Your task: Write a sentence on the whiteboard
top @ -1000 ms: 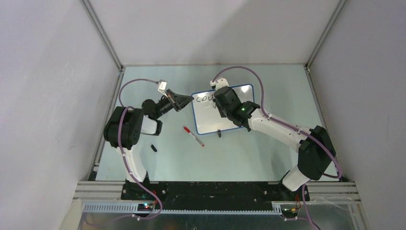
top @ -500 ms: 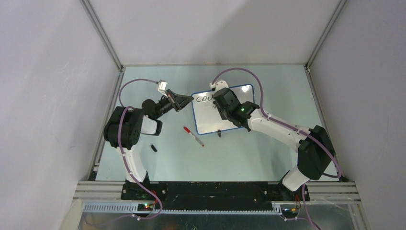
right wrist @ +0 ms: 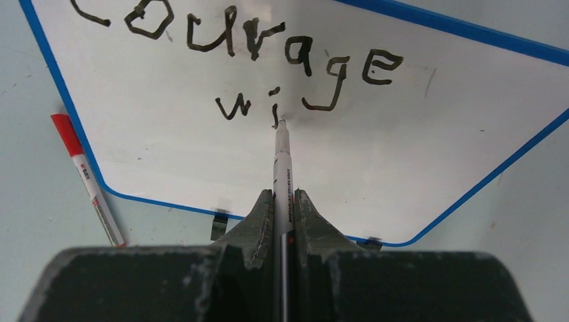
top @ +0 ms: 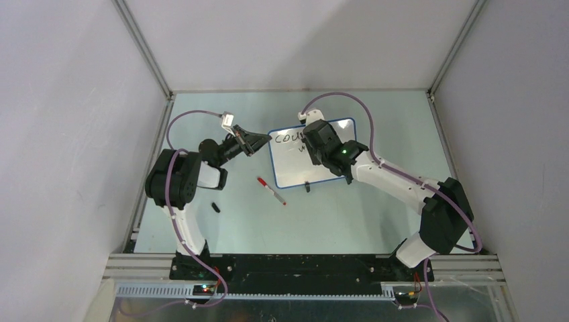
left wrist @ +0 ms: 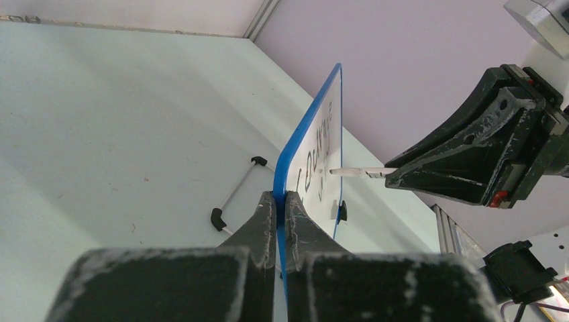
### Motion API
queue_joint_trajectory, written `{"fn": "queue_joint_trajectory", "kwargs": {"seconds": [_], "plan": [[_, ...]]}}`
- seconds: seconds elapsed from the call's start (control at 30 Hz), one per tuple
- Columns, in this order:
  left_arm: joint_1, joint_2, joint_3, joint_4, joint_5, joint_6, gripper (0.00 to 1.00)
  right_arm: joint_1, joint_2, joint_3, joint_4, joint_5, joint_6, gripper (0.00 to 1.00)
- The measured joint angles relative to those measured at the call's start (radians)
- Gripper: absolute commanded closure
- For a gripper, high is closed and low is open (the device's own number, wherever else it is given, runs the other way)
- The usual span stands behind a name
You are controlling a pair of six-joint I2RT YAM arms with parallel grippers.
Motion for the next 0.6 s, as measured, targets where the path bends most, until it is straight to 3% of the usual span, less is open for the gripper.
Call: {"fn": "queue_joint_trajectory", "kwargs": {"seconds": [0.6], "plan": [[0.000,0.000,0.000,0.000,0.000,0.000,1.00,-0.030,-0.001,0.000,0.018,-0.016,0.001,1.00]]}}
